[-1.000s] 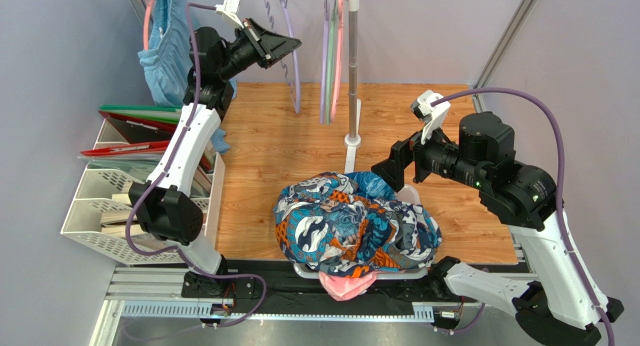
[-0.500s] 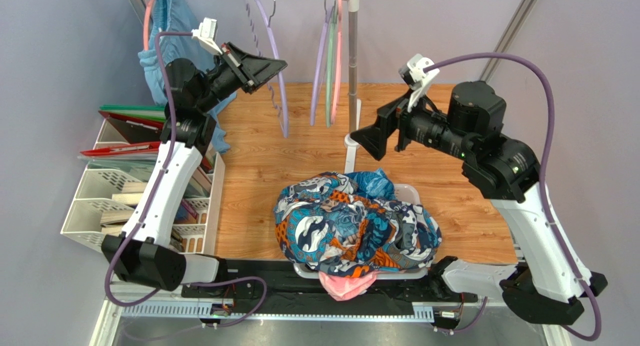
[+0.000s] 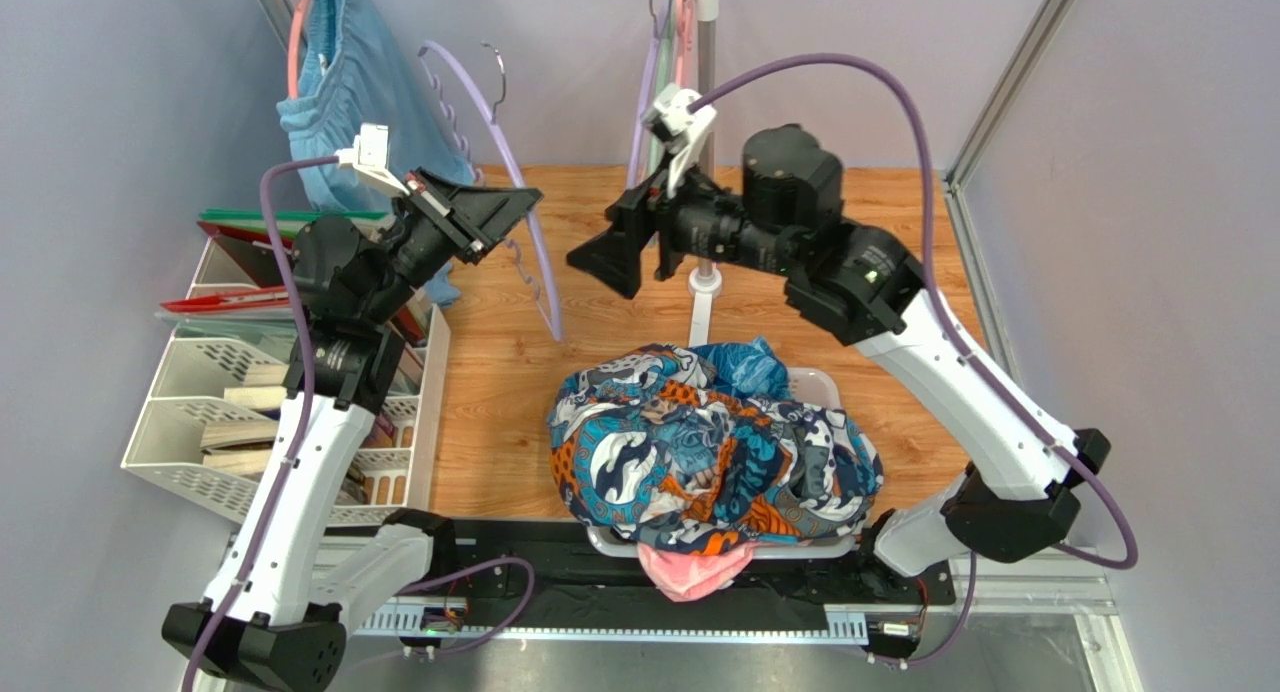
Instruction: Place the shorts on the hanger
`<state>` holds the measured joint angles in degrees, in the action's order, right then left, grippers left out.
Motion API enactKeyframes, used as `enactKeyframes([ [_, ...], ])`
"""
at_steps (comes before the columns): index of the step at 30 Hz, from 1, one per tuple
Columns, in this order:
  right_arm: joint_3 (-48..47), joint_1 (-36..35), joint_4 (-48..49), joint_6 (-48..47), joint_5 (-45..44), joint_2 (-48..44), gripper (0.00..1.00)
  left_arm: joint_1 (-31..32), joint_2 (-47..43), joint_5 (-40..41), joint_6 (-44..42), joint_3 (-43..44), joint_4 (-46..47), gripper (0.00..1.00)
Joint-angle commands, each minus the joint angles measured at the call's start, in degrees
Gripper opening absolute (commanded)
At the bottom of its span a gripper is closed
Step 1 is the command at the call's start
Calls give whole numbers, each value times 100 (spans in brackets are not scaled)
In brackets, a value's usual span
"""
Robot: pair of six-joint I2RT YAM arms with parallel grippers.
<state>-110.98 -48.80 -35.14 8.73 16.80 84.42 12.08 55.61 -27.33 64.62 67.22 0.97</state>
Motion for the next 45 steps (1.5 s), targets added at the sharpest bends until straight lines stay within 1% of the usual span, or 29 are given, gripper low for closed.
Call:
enactKeyframes([
  [1, 32, -551, 797, -135, -431, 118, 78, 181, -366, 307, -266, -104, -26, 0],
  [3, 155, -789, 955, -179, -747, 197, 75, 269, -437, 430, -275, -130, -71, 0],
  [7, 182, -974, 938, -205, -1318, 478, 67, 304, -657, 553, -371, -218, -281, 1],
  [11, 182, -1000, 964, -65, -1469, 715, 58, 322, -806, 554, -450, -280, -405, 1],
  [15, 85, -1035, 1105, 50, -1355, 900, 55, 330, -921, 597, -556, -411, -545, 1],
  [18, 41, -1097, 1167, 6, -1346, 1032, 45, 339, -1008, 554, -608, -455, -642, 1],
  [19, 15, -1123, 1149, -20, -1354, 1076, 34, 339, -1017, 554, -626, -473, -660, 1],
  [20, -11, -1123, 1062, -3, -1363, 1146, 26, 348, -1035, 554, -704, -464, -747, 1],
  [21, -46, -1123, 1000, -12, -1407, 1173, 15, 339, -1070, 571, -749, -438, -817, 1],
  [22, -90, -1123, 939, -29, -1442, 1164, 0, 339, -1105, 571, -810, -429, -888, 1],
  [23, -56, -1123, 860, -143, -1486, 1129, 0, 339, -1123, 554, -863, -412, -1062, 7],
  [25, 215, -1115, 850, -266, -1653, 840, 0, 339, -1237, 422, -1284, -272, -1440, 21],
  [26, 330, -1106, 833, -406, -1671, 691, 0, 339, -1298, 326, -1712, -140, -1903, 37],
  [27, 418, -1097, 798, -468, -1862, 446, 0, 339, -1334, 203, -1951, -69, -2186, 45],
  [29, 630, -1080, 623, -600, -1768, 172, 0, 339, -1439, 88, -2478, 54, -2923, 54],
  [30, 665, -1071, 518, -766, -1533, -81, 0, 339, -1622, -69, -2889, 54, -3119, 56],
  [31, 752, -1062, 299, -829, -1443, -197, 0, 339, -1728, -192, -3129, 28, -3495, 64],
  [32, 788, -1053, 175, -847, -1329, -320, 0, 339, -1973, -368, -3383, -16, -3690, 67],
  [34, 876, -1018, -80, -1232, -899, -698, 0, 339, -2255, -763, -4042, -86, -4033, 73],
  [35, 998, -1018, -316, -1347, -784, -847, 0, 339, -2544, -974, -4376, -69, -4339, 83],
  [36, 1051, -1018, -432, -1548, -496, -988, 0, 339, -2695, -1376, -5127, -34, -4473, 90],
  [37, 1104, -1000, -720, -1715, -302, -1250, 0, 339, -2818, -1537, -5579, 62, -4848, 99],
  [38, 1157, -1000, -897, -1865, -91, -1375, 0, 339, -2967, -1608, -6053, 333, -5070, 99],
  [39, 1253, -1000, -1081, -1979, 233, -1480, 0, 339, -2986, -1313, -6832, 501, -5289, 99],
  [40, 1332, -1000, -1449, -2216, 375, -1716, 0, 339, -2969, -1057, -7170, 694, -5657, 99],
  [41, 1446, -1000, -1661, -2357, 525, -1814, 0, 339, -2838, -637, -7887, 1114, -5835, 99],
  [43, 1544, -1000, -2222, -2821, 816, -2016, 0, 339, -2741, -484, -8691, 1529, -6160, 99],
  [44, 1588, -1009, -2391, -2990, 842, -2209, 0, 339, -2784, -449, -9016, 1757, -6136, 99],
  [45, 1640, -1000, -2549, -3131, 886, -2289, 0, 339, -2819, -475, -9550, 1812, -6101, 99],
])
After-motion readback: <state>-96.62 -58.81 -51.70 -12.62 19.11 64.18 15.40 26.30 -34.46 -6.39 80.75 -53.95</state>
